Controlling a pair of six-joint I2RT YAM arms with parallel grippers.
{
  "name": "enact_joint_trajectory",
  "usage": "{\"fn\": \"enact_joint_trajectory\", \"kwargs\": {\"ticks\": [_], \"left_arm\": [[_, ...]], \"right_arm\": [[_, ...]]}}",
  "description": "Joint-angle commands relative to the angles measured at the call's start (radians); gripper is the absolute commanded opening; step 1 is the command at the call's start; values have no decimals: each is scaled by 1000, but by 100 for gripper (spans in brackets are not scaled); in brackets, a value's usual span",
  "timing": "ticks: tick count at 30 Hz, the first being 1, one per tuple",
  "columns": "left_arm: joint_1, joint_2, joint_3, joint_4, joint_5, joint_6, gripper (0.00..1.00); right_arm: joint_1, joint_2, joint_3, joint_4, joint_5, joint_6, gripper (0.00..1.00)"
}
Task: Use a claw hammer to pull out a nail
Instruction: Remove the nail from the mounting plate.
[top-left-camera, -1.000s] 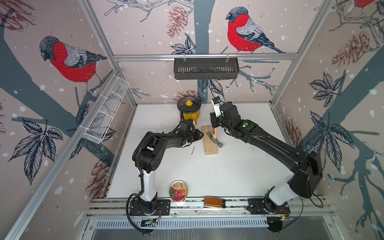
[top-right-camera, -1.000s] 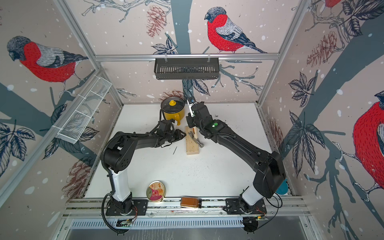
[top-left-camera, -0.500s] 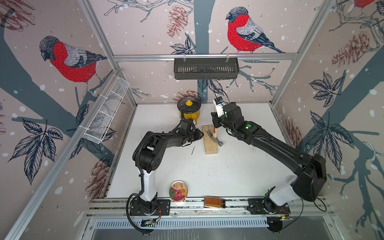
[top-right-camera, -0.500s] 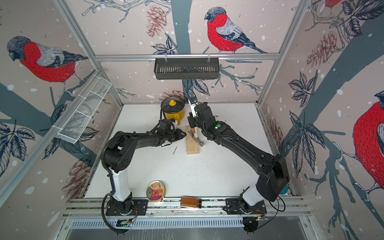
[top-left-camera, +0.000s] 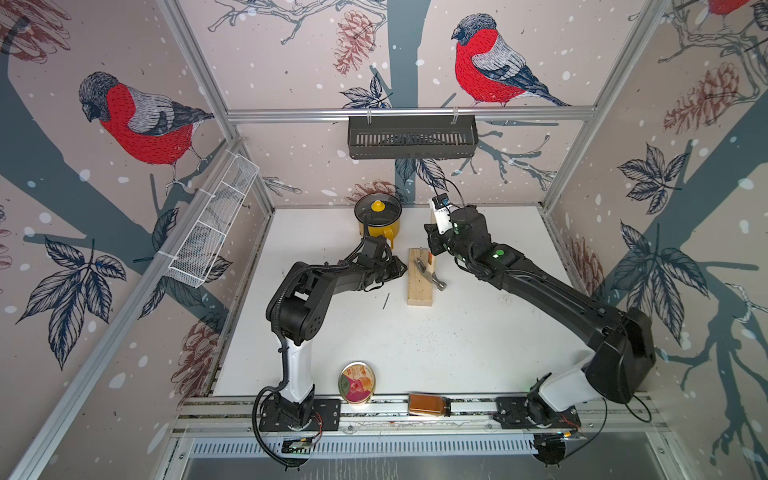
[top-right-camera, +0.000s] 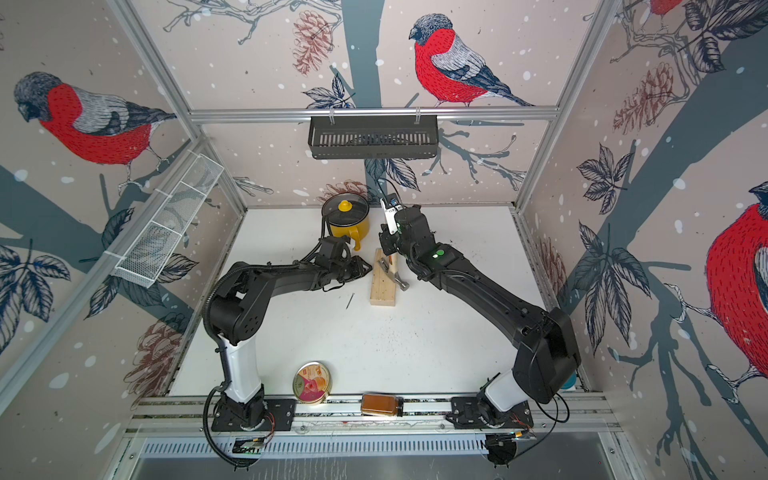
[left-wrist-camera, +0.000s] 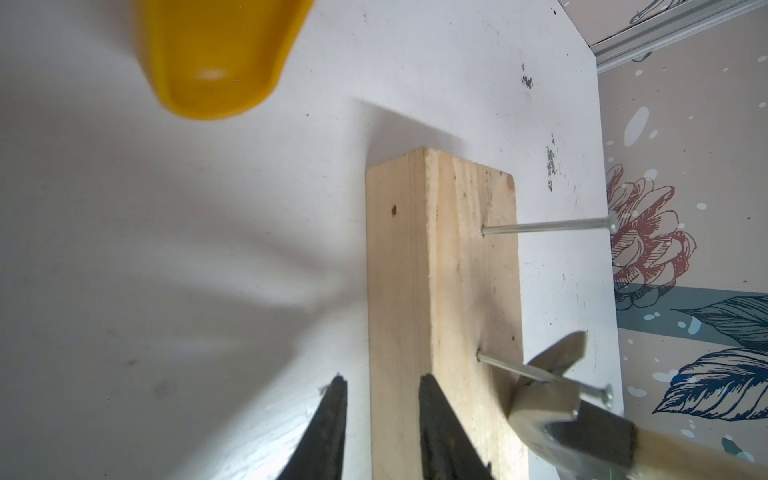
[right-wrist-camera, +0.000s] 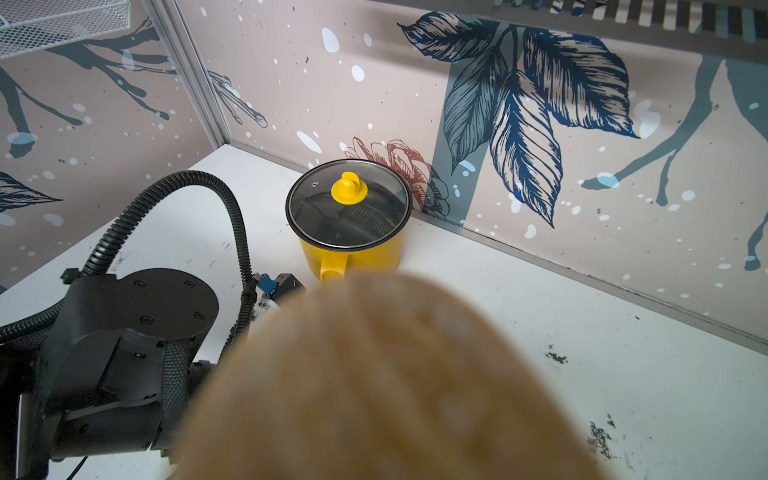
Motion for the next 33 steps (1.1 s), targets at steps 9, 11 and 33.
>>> {"fn": "enact_joint_trajectory", "kwargs": {"ticks": [9,11,33], "left_arm": [[1,18,89,-50,-2,22,39],[1,38,115,-70,-8,29,40],[2,105,84,-29,13,7,38]], "right_arm": [[0,-33,-64,143,-12,14,0],[-1,-41,-78,152,-13,18,0],[0,-131,-251,260,-39,47,0]]}}
